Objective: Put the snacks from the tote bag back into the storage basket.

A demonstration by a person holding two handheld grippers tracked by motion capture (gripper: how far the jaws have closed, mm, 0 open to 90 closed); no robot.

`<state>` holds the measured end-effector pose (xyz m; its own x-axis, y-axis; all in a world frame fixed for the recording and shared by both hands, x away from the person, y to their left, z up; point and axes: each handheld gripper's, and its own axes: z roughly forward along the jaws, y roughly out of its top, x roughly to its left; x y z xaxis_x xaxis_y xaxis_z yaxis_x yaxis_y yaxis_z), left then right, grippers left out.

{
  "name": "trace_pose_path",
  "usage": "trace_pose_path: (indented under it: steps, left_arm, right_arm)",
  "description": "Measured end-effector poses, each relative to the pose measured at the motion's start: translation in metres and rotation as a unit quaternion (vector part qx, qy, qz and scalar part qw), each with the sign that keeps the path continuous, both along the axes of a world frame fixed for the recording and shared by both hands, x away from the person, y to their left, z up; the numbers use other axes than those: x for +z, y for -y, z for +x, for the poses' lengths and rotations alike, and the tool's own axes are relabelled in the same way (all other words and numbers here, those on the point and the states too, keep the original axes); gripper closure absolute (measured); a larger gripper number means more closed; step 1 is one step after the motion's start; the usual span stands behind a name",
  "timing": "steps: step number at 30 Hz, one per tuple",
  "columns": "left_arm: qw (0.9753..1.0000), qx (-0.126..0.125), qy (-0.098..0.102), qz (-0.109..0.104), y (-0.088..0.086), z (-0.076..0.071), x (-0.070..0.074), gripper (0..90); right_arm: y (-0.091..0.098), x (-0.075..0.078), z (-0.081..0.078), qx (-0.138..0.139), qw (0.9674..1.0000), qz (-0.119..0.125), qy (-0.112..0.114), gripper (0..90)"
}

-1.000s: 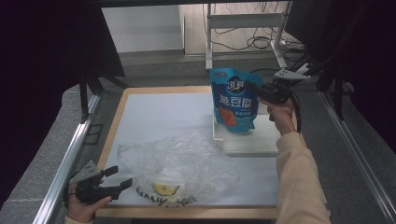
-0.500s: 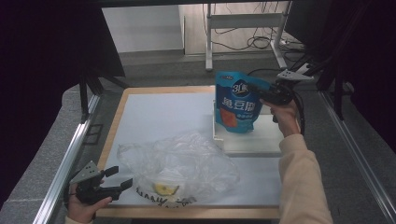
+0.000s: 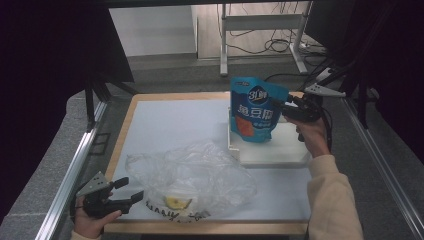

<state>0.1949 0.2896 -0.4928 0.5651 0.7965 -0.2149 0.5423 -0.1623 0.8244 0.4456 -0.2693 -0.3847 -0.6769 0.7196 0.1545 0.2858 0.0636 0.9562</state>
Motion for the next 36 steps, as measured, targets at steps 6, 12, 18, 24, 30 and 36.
trace_pose_path:
  steps: [6, 12, 18, 24, 30, 36]
  left_arm:
    - [1.0, -0.004, 0.0, 0.003, 0.002, 0.001, 0.0, 19.0]
    - [1.0, -0.006, 0.002, 0.003, 0.002, 0.001, 0.0, 19.0]
    - [0.9999, -0.009, 0.001, 0.006, 0.003, 0.002, 0.0, 19.0]
    - [0.9999, -0.01, 0.002, 0.006, 0.004, 0.002, 0.0, 19.0]
    - [0.9999, -0.011, 0.002, 0.007, 0.004, 0.002, 0.0, 19.0]
    - [0.9999, -0.011, 0.003, 0.007, 0.005, 0.002, 0.0, 19.0]
  right_arm:
    - [0.005, -0.001, -0.016, 0.002, 1.0, -0.003, -0.003, 40.0]
    - [0.008, -0.003, -0.033, 0.003, 0.9999, -0.017, -0.002, 39.7]
    - [0.012, -0.007, -0.045, -0.005, 0.9996, -0.029, -0.003, 39.1]
    - [0.017, -0.01, -0.057, -0.002, 0.9996, -0.028, 0.001, 39.0]
    - [0.018, -0.014, -0.074, 0.009, 0.9995, -0.029, 0.002, 39.1]
    - [0.013, -0.025, -0.088, 0.019, 0.9991, -0.037, -0.005, 39.1]
